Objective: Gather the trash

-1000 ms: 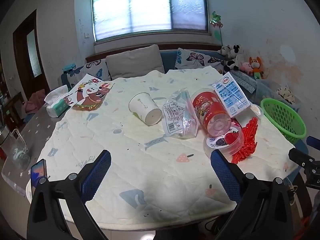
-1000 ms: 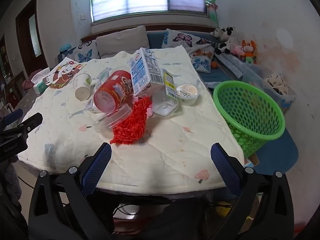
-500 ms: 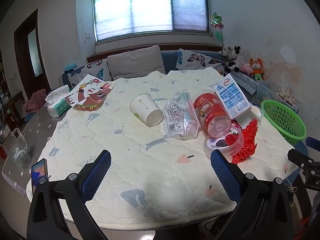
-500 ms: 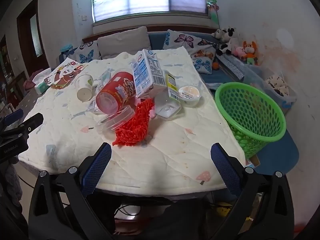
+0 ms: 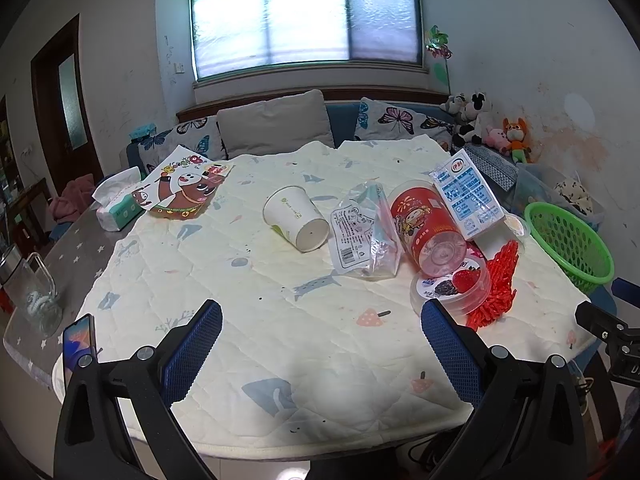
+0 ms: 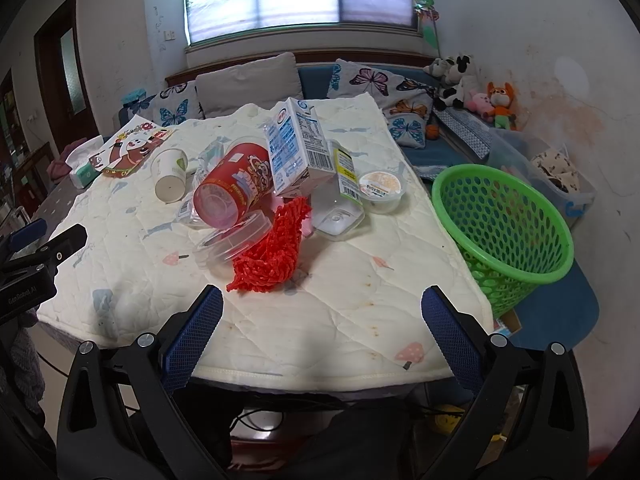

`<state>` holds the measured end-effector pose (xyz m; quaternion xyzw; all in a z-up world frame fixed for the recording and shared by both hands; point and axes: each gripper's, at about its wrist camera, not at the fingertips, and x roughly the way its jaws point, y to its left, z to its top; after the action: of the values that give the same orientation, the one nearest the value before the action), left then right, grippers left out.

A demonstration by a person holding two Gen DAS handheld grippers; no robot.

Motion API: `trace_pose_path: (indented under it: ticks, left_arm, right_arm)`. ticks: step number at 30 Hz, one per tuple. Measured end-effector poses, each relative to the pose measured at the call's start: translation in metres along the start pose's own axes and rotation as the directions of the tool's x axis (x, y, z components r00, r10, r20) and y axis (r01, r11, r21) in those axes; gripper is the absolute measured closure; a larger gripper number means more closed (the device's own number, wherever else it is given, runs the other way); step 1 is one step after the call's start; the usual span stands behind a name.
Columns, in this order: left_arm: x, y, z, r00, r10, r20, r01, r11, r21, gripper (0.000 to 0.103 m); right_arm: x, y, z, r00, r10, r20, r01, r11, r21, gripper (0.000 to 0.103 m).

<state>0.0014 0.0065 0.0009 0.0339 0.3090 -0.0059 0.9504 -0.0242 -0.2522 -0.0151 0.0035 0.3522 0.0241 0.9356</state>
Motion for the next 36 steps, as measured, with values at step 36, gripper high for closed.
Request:
trace_pose_path:
  ticks: [36]
  left_arm:
    - [0.0014,0.0007,-0.0011,1.000,0.001,-0.003,-0.001,1.000,-0.002,0.006]
  right_arm:
    - [0.0069,-0.0026,0.0005,1.000,0.008,-0.008,-0.008,1.000,0.006,0.004]
